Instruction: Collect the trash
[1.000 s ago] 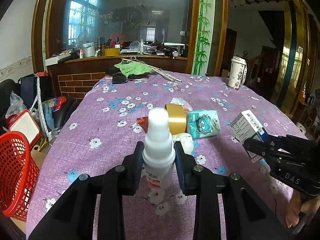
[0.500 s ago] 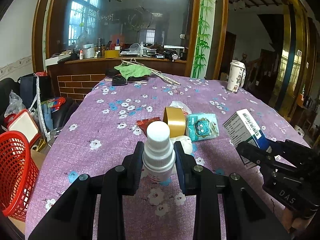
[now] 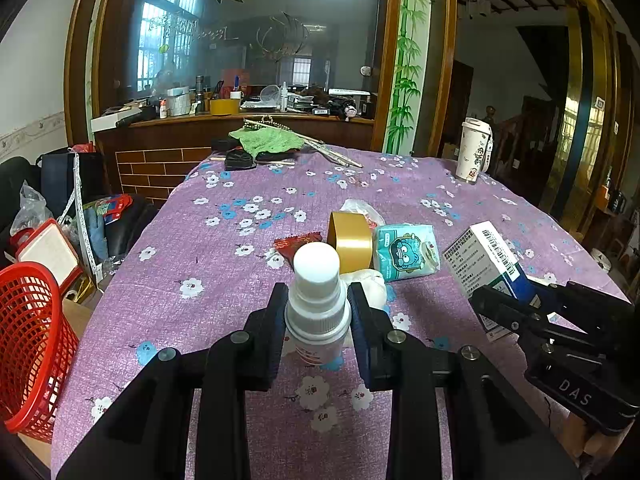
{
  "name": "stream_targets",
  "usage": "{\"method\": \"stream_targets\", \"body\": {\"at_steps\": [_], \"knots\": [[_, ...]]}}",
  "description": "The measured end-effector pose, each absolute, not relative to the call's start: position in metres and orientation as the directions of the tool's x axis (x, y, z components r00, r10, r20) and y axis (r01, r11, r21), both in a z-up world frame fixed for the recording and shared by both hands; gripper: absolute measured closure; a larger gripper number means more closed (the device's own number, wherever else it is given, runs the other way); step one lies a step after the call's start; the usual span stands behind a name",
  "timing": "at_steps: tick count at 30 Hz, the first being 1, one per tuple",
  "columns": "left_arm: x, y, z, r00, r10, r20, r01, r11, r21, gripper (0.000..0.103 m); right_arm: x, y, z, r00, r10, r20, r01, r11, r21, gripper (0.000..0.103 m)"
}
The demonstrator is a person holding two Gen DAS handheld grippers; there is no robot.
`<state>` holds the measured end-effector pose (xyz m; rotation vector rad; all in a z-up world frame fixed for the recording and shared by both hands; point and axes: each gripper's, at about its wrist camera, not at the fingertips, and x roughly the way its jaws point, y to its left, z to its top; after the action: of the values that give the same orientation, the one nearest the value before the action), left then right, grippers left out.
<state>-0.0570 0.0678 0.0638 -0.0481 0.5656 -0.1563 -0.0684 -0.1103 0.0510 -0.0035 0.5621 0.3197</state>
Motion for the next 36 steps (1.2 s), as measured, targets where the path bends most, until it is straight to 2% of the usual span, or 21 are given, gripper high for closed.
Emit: {"method": "stream_targets", "body": {"at_steps": [24, 36], "knots": [[-0.059, 0.072, 0.065, 0.834, -0.151, -0.531, 0.125, 0.989, -0.086, 0.074, -0.072, -0.114, 0.053, 0.813, 0.281, -0.510, -0.278, 0.957, 0.084, 0.066], [-0.063, 0.080, 0.070, 0.830, -0.127, -0.542, 0.105, 0.992, -0.073, 0.074, -0.078, -0.113, 0.057, 0.806, 0.262, -0.531, -0.259, 0.963, 0.082, 0.066]]}}
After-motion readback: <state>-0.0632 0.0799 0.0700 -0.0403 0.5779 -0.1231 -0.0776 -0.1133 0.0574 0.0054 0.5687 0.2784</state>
